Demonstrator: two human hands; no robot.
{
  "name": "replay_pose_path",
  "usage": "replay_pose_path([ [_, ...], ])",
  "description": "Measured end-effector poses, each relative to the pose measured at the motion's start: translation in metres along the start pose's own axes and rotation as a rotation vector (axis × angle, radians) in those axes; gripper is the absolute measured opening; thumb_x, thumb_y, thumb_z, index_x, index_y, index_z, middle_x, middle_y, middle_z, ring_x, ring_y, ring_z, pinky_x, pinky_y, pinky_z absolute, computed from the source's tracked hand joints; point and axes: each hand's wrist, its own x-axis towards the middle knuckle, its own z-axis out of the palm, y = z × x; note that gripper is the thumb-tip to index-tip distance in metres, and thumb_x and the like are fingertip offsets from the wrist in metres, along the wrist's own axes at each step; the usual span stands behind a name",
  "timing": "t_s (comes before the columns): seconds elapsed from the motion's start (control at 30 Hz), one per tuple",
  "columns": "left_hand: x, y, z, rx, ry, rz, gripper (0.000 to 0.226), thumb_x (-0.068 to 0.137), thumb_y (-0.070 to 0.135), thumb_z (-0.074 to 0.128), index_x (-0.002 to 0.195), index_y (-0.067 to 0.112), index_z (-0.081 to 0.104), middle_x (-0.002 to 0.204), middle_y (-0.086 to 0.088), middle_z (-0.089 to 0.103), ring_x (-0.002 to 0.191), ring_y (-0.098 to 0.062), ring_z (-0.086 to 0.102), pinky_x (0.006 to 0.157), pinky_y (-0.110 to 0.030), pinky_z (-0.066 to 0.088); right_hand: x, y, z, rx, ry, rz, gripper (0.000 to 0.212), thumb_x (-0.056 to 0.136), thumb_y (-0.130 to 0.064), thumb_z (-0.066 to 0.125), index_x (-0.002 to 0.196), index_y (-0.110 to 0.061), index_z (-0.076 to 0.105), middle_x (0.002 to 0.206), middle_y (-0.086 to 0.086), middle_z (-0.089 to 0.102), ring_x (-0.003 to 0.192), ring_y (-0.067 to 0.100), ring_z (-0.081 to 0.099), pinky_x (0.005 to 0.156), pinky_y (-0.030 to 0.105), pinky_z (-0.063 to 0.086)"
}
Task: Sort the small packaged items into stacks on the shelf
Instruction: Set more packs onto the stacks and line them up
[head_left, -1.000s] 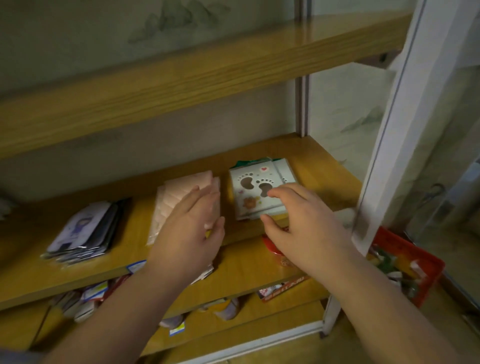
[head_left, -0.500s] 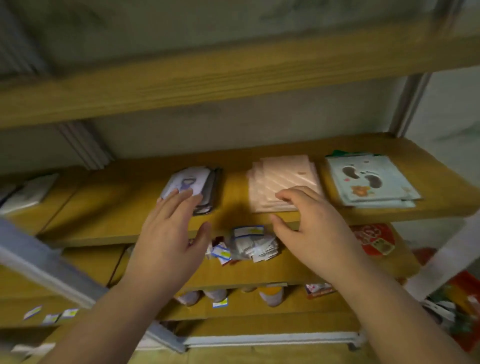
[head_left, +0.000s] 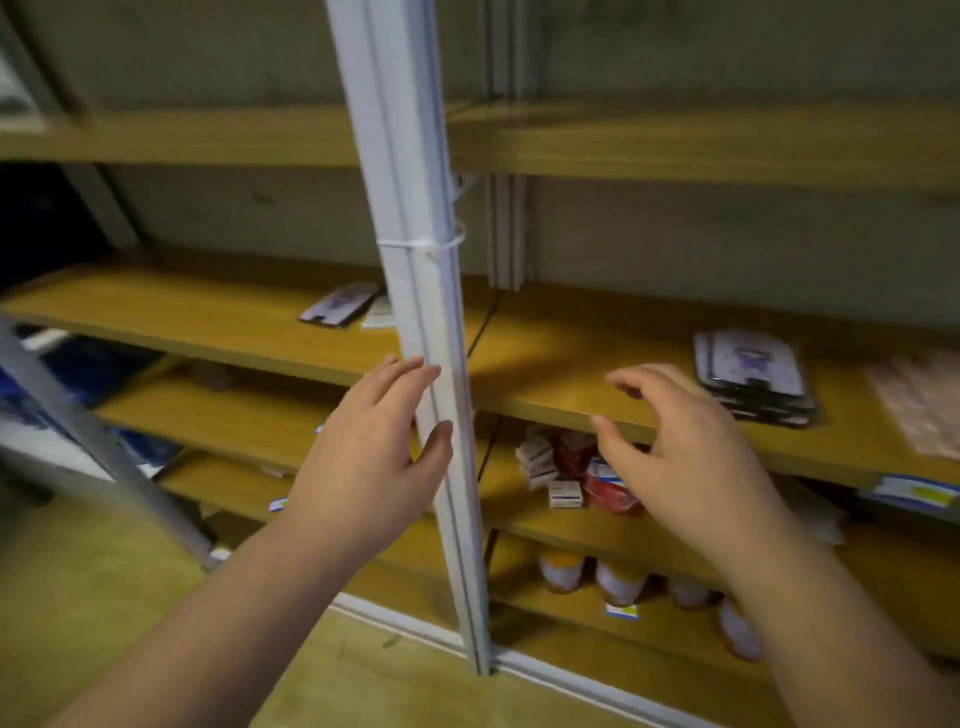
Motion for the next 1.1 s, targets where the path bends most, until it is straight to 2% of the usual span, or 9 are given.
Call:
replay_pose_path([
  [0.17,-0.015,-0.073,-0.036,-0.009,0.044,-0.088,0.060,0.089,0.049,0.047,0.145,0.026,0.046,0.150,0.009,0.047,0.145,-0.007,0.029,0.110,-0.030,0.033,0.017,-0.081,0.053,0.029,-0.086,-0.093,0.046,0.086,-0.052,0.051,0.131,-0.041,0.048,0.121,-0.029,0.045,0.111,-0.008,0.041,0.089,0.017,0.038],
  [0.23,-0.020,-0.099,-0.044,-0.009,0.070,-0.136,0.060,0.089,0.048,0.048,0.145,0.026,0.046,0.149,0.010,0.047,0.144,-0.007,0.029,0.109,-0.033,0.037,0.025,-0.110,0.074,0.035,-0.138,-0.158,0.045,0.088,-0.052,0.051,0.131,-0.041,0.048,0.125,-0.028,0.046,0.112,-0.011,0.038,0.090,0.011,0.034],
  [0.33,-0.025,-0.134,-0.052,0.000,0.092,-0.213,0.058,0.090,0.043,0.054,0.145,0.024,0.048,0.149,0.007,0.049,0.143,-0.008,0.031,0.108,-0.027,0.029,0.040,-0.143,0.103,0.022,-0.197,-0.228,0.042,0.090,-0.048,0.055,0.129,-0.034,0.054,0.126,-0.021,0.051,0.113,-0.007,0.040,0.085,0.000,0.022],
  [0.4,-0.023,-0.157,-0.052,-0.008,0.087,-0.246,0.057,0.091,0.042,0.055,0.145,0.024,0.048,0.149,0.008,0.049,0.143,-0.007,0.031,0.107,-0.025,0.027,0.051,-0.159,0.122,0.020,-0.215,-0.250,0.043,0.090,-0.047,0.056,0.130,-0.031,0.055,0.129,-0.018,0.053,0.117,-0.002,0.042,0.091,0.004,0.021],
  [0.57,0.004,-0.197,-0.043,-0.013,0.075,-0.278,0.054,0.091,0.043,0.055,0.142,0.027,0.049,0.148,0.009,0.049,0.133,-0.014,0.046,0.104,-0.035,0.043,0.084,-0.181,0.165,0.054,-0.212,-0.249,0.043,0.090,-0.046,0.056,0.130,-0.030,0.055,0.127,-0.016,0.054,0.116,0.005,0.048,0.096,0.025,0.042],
  [0.7,0.042,-0.228,-0.040,0.026,0.011,-0.239,0.056,0.092,0.045,0.057,0.145,0.030,0.046,0.148,0.013,0.047,0.126,-0.013,0.051,0.098,-0.031,0.045,0.119,-0.191,0.199,0.061,-0.200,-0.187,0.045,0.091,-0.047,0.054,0.132,-0.029,0.054,0.127,-0.015,0.054,0.116,0.004,0.047,0.093,0.021,0.036],
  [0.8,0.078,-0.254,-0.048,0.055,-0.028,-0.202,0.059,0.092,0.047,0.055,0.147,0.029,0.042,0.150,0.011,0.046,0.135,-0.011,0.043,0.101,-0.029,0.040,0.144,-0.195,0.212,0.038,-0.209,-0.134,0.046,0.091,-0.046,0.055,0.132,-0.026,0.055,0.127,-0.012,0.055,0.116,0.006,0.047,0.096,0.021,0.037],
  [0.97,0.130,-0.280,-0.043,0.027,-0.061,-0.173,0.060,0.092,0.050,0.055,0.146,0.031,0.040,0.148,0.012,0.047,0.125,-0.014,0.049,0.086,-0.024,0.038,0.179,-0.196,0.220,-0.003,-0.172,-0.043,0.046,0.090,-0.046,0.054,0.131,-0.026,0.054,0.131,-0.008,0.054,0.122,0.010,0.046,0.103,0.027,0.038],
  [1.1,0.164,-0.290,-0.011,-0.019,-0.220,-0.193,0.068,0.088,0.063,0.050,0.147,0.032,0.039,0.148,0.006,0.047,0.126,-0.020,0.049,0.089,-0.030,0.041,0.188,-0.193,0.227,-0.050,-0.184,0.024,0.049,0.090,-0.049,0.051,0.135,-0.030,0.050,0.139,-0.011,0.050,0.130,0.007,0.040,0.109,0.030,0.036],
])
